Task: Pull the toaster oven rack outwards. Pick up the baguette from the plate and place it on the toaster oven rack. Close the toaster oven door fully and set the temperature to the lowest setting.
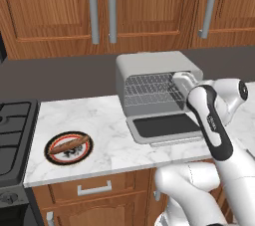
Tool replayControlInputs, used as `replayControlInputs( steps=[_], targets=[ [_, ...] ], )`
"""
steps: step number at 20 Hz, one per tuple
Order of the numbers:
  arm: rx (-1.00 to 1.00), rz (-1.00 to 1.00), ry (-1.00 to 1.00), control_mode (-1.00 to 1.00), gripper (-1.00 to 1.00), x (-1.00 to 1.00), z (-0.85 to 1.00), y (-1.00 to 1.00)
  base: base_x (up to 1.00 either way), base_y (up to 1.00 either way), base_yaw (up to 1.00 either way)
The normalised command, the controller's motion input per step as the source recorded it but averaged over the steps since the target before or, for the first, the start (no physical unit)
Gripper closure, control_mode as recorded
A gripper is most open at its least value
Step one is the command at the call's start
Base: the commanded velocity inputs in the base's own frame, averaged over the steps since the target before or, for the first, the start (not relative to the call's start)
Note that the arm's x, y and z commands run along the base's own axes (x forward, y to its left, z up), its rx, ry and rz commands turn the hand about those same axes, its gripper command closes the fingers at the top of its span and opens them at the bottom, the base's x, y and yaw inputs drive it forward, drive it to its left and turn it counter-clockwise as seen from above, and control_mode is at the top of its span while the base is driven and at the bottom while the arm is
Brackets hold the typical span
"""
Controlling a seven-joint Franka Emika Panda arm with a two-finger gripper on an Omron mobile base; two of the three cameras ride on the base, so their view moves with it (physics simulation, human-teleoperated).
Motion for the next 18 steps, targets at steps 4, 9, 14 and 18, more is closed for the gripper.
replayControlInputs(
  steps=[4, 9, 14, 18],
  targets=[
    [0.0, 0.0, 0.0, -1.0, -1.0, -0.02, 0.0, 0.08, 0.0, 0.0, 0.0],
    [0.02, 0.0, 0.04, -1.0, -1.0, -0.21, -0.05, 0.05, 0.0, 0.0, 0.0],
    [0.01, 0.0, 0.04, -1.0, -1.0, -0.01, -0.18, 0.01, 0.0, 0.0, 0.0],
    [0.08, -0.01, 0.0, -1.0, -1.0, 0.0, -0.11, 0.07, 0.0, 0.0, 0.0]
  ],
)
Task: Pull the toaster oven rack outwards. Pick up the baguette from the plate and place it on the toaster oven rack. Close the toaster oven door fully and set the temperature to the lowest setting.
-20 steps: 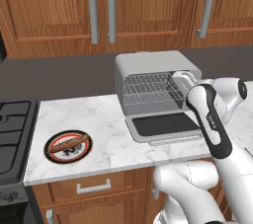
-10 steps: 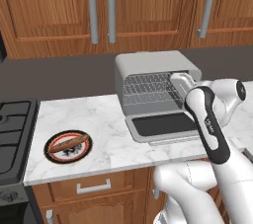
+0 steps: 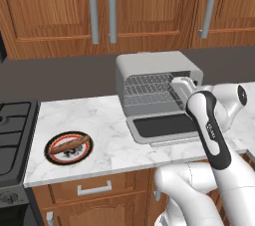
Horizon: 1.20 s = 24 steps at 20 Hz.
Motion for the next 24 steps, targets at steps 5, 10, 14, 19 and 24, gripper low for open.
replayControlInputs(
  steps=[5, 10, 14, 19, 24],
  targets=[
    [0.07, 0.0, 0.0, -1.0, -1.0, 0.0, -0.04, 0.03, 0.0, 0.0, 0.0],
    [0.04, 0.0, 0.04, -1.0, -1.0, 0.01, 0.0, 0.0, 0.0, 0.0, 0.0],
    [0.04, 0.0, 0.04, -1.0, -1.0, 0.01, 0.0, 0.0, 0.0, 0.0, 0.0],
    [0.01, 0.0, 0.0, -1.0, -1.0, 0.13, -0.14, 0.0, 0.0, 0.0, 0.0],
    [0.0, 0.0, -0.03, -1.0, -1.0, 0.23, -0.23, 0.0, 0.0, 0.0, 0.0]
  ],
)
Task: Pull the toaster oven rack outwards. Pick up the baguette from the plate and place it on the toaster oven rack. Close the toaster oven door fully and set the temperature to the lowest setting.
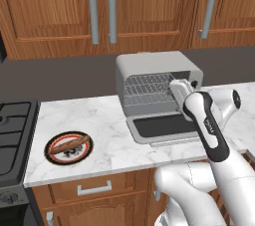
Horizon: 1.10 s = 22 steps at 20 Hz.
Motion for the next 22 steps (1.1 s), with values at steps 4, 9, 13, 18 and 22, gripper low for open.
replayControlInputs(
  steps=[4, 9, 13, 18, 22],
  targets=[
    [0.0, 0.0, -0.06, -1.0, -1.0, 0.11, -0.19, 0.0, 0.0, 0.0, 0.0],
    [0.0, 0.0, -0.03, -1.0, -1.0, 0.18, 0.0, 0.0, 0.0, 0.0, 0.0],
    [0.0, 0.0, 0.0, -1.0, -1.0, 0.3, 0.0, 0.0, 0.0, 0.0, 0.0],
    [0.0, 0.0, 0.0, -1.0, -1.0, 0.26, 0.0, 0.0, 0.0, 0.0, 0.0],
    [0.0, 0.0, 0.0, -1.0, -1.0, 0.27, -0.07, 0.02, 0.0, 0.0, 0.0]
  ],
)
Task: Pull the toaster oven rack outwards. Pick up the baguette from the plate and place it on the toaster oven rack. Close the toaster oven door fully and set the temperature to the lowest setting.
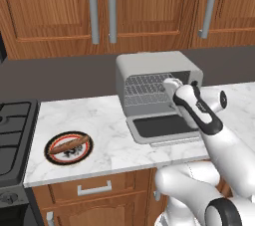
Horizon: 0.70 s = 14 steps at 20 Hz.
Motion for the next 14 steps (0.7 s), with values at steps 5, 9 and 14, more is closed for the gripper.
replayControlInputs(
  steps=[5, 9, 14],
  targets=[
    [0.0, -0.01, 0.0, -1.0, -1.0, 0.2, -0.3, 0.02, 0.0, 0.0, 0.0],
    [0.0, 0.0, 0.0, -1.0, -1.0, 0.17, -0.39, 0.04, 0.0, 0.0, 0.0],
    [0.0, 0.0, 0.0, -1.0, -1.0, 0.17, -0.26, 0.04, 0.0, 0.0, 0.0]
  ],
)
